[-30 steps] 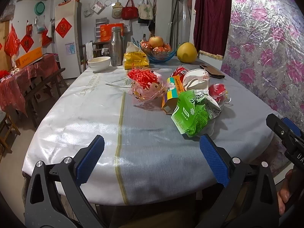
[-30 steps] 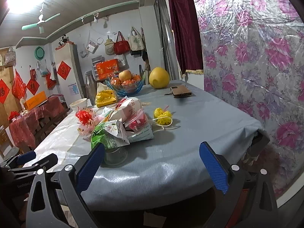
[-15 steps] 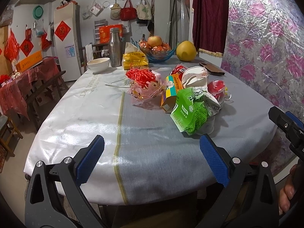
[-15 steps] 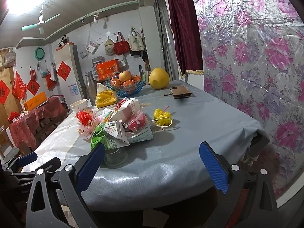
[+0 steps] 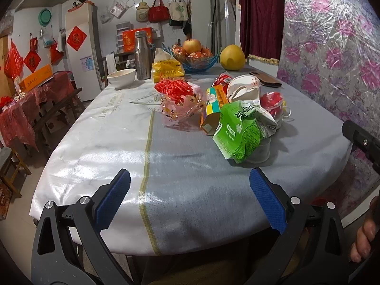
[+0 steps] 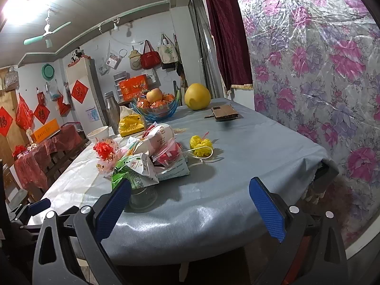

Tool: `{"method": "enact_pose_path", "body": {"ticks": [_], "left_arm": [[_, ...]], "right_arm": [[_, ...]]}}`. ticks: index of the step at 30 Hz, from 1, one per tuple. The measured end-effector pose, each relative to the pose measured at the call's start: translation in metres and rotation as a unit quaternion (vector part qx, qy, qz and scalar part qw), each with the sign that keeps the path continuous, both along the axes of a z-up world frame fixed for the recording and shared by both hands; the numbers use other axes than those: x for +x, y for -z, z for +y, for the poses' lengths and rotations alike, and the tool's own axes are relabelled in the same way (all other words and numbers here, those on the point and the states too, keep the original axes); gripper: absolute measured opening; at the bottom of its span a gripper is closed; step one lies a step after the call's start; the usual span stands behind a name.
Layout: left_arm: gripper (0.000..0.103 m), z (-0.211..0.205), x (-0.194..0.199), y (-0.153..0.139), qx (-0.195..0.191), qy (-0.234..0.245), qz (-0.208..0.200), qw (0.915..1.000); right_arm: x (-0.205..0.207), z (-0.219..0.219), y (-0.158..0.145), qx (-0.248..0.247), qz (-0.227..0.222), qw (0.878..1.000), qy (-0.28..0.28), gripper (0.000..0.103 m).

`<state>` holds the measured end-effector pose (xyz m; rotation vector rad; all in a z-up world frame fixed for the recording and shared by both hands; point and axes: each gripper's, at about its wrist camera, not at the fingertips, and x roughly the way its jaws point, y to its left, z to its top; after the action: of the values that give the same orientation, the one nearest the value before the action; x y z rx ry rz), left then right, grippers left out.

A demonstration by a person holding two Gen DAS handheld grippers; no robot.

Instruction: Collect trash

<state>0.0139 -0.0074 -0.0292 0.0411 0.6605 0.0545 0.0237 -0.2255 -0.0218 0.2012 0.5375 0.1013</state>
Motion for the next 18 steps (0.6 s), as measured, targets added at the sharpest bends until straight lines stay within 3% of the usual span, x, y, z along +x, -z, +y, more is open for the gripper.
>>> {"method": "enact_pose_path", "body": {"ticks": [11, 18], "left_arm": [[0.096, -0.0003, -0.0033, -0.0005, -0.003, 0.002, -0.018, 0.9998], [0.096, -0.0044, -0.0025, -0.0006, 0.027, 0.009, -0.027, 0.9992]], "right_arm": [[0.0004, -0.0016, 0.0009, 0.008, 0.001, 1.0, -0.004, 0.098], [0.0021, -0.0032, 0.0021, 0.014, 0.0, 1.0, -0.003, 0.098]]}}
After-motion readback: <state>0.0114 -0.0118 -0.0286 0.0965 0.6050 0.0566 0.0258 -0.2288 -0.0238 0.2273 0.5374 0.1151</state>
